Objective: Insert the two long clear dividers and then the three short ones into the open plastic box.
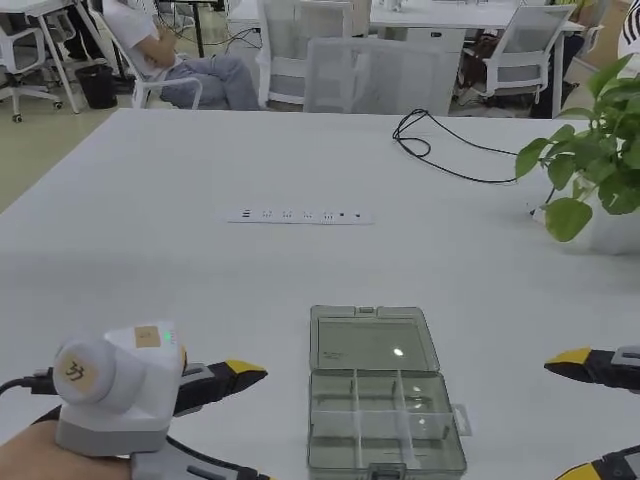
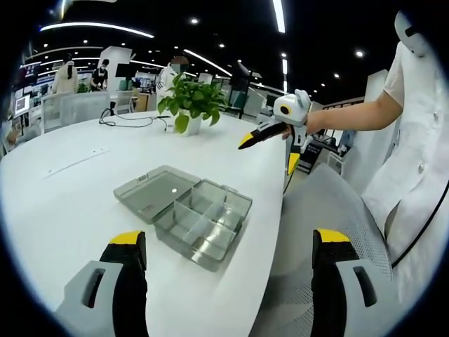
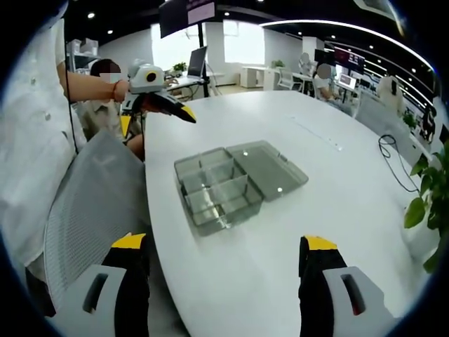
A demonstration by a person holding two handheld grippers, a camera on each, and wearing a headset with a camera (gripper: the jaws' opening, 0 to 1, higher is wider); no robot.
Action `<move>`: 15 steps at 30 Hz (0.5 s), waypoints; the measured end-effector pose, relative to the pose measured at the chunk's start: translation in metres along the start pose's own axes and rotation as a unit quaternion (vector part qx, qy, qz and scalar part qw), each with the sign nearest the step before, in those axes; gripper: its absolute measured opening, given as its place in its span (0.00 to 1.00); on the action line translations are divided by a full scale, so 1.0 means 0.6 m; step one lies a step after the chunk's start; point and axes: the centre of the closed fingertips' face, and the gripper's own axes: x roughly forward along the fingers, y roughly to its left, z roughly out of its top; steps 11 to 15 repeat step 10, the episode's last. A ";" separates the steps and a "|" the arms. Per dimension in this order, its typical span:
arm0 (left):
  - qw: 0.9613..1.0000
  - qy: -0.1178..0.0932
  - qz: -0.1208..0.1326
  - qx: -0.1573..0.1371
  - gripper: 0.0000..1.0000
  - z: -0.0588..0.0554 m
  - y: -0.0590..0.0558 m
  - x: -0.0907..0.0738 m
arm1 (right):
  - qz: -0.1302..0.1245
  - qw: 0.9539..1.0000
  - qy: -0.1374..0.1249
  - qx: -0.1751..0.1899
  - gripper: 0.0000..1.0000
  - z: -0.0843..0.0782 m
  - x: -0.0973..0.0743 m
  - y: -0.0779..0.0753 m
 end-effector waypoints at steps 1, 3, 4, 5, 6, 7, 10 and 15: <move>1.000 0.000 0.000 0.001 1.00 0.000 0.000 0.000 | 0.000 1.000 -0.001 -0.001 0.89 0.001 0.000 0.000; 1.000 -0.001 0.001 0.000 1.00 0.000 0.000 0.000 | 0.001 1.000 0.000 -0.003 0.89 0.003 0.001 0.001; 1.000 -0.001 0.002 -0.001 1.00 0.000 0.001 0.000 | 0.002 1.000 0.000 -0.005 0.89 0.003 0.001 0.001; 1.000 -0.001 0.002 -0.001 1.00 0.000 0.002 0.000 | 0.001 1.000 0.001 -0.005 0.89 0.002 0.001 0.000; 1.000 0.000 0.004 0.000 1.00 -0.001 0.003 -0.001 | 0.001 1.000 0.002 -0.006 0.89 0.002 0.001 -0.001; 1.000 0.001 0.005 0.000 1.00 -0.001 0.004 -0.001 | 0.000 1.000 0.003 -0.007 0.89 0.001 0.001 -0.002; 1.000 0.007 0.011 0.007 1.00 -0.004 0.011 -0.002 | -0.005 1.000 0.005 -0.010 0.89 0.000 0.000 -0.011; 1.000 0.007 0.011 0.007 1.00 -0.004 0.011 -0.002 | -0.005 1.000 0.005 -0.010 0.89 0.000 0.000 -0.011</move>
